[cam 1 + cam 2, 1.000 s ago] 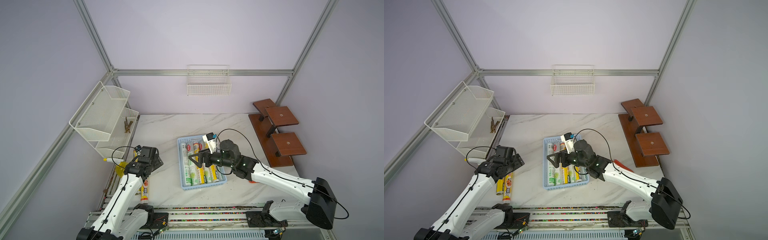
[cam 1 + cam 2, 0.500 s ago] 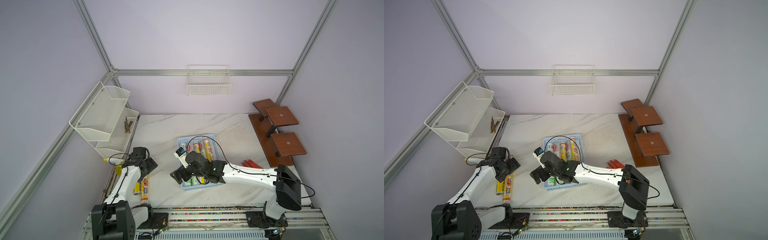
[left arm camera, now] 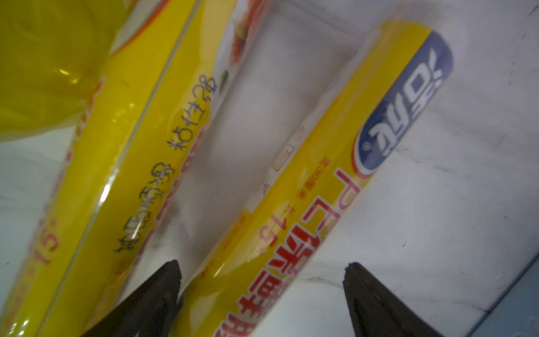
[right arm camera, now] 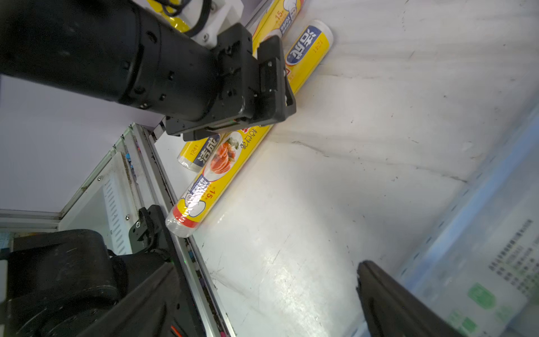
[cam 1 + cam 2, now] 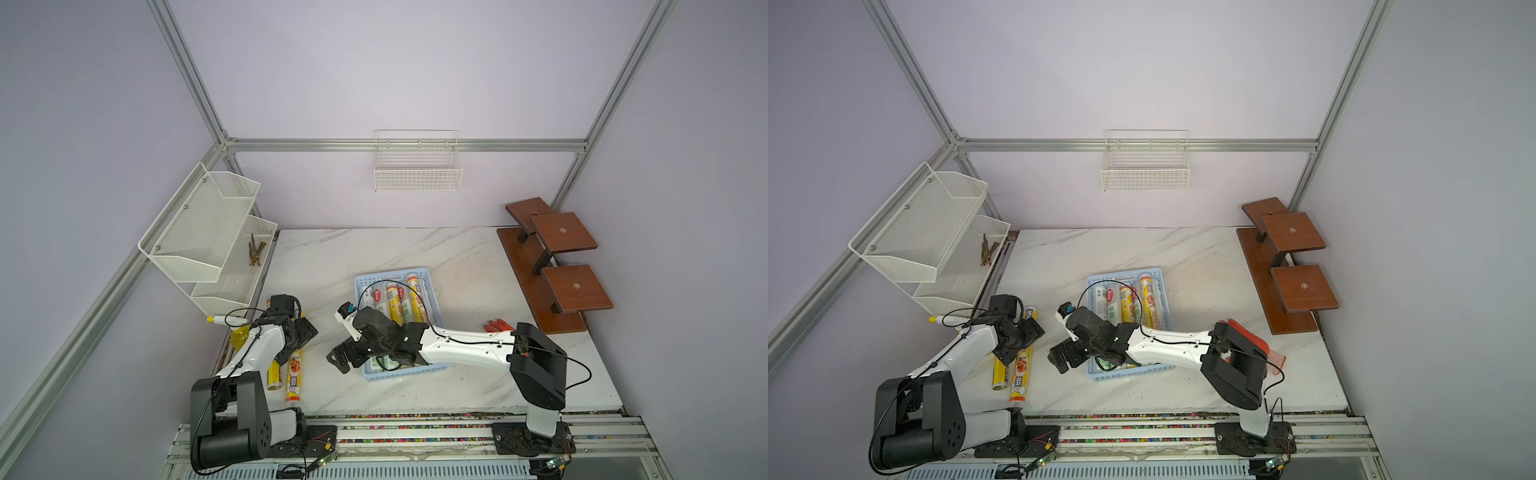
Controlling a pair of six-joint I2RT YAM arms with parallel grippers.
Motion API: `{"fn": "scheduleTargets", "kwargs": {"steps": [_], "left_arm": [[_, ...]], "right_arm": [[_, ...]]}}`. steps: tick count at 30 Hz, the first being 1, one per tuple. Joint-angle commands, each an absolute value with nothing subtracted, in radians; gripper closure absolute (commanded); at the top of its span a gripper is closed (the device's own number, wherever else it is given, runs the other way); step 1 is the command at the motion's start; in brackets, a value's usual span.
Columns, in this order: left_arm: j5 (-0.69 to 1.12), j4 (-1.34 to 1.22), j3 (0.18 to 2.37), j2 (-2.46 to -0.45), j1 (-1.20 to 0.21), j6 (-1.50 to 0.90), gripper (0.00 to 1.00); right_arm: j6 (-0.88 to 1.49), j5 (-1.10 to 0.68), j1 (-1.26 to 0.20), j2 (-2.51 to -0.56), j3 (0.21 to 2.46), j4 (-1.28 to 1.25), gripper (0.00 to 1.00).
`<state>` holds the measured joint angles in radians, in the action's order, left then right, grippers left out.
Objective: Put the plastic wrap into the basket
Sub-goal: Pick up the plastic wrap from the center of the board.
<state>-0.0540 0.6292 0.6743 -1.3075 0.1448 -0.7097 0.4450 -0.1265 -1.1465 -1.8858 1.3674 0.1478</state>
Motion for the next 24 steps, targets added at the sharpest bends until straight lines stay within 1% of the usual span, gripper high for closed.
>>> {"fn": "scheduleTargets", "kwargs": {"steps": [1, 5, 11, 15, 24], "left_arm": [[0.002, 0.607, 0.681, -1.328, 0.152, -0.68, 0.1], [0.086, 0.597, 0.681, -1.349, 0.149, -0.672, 0.15], [0.126, 0.6, 0.671, -1.361, 0.142, -0.672, 0.21], [0.113, 0.617, 0.672, -1.368, 0.107, -0.673, 0.23], [0.027, 0.694, 0.668, -1.364, -0.013, -0.69, 0.31]], "right_arm": [[0.468, -0.141, -1.151, -1.883, 1.39, 0.127, 0.01], [0.48, -0.101, -1.147, -1.861, 1.378, 0.139, 0.01], [0.515, -0.056, -1.124, -1.786, 1.305, 0.105, 0.01], [0.533, -0.063, -1.097, -1.749, 1.244, 0.067, 0.01], [0.593, -0.181, -1.077, -1.782, 1.239, 0.083, 0.01]]}}
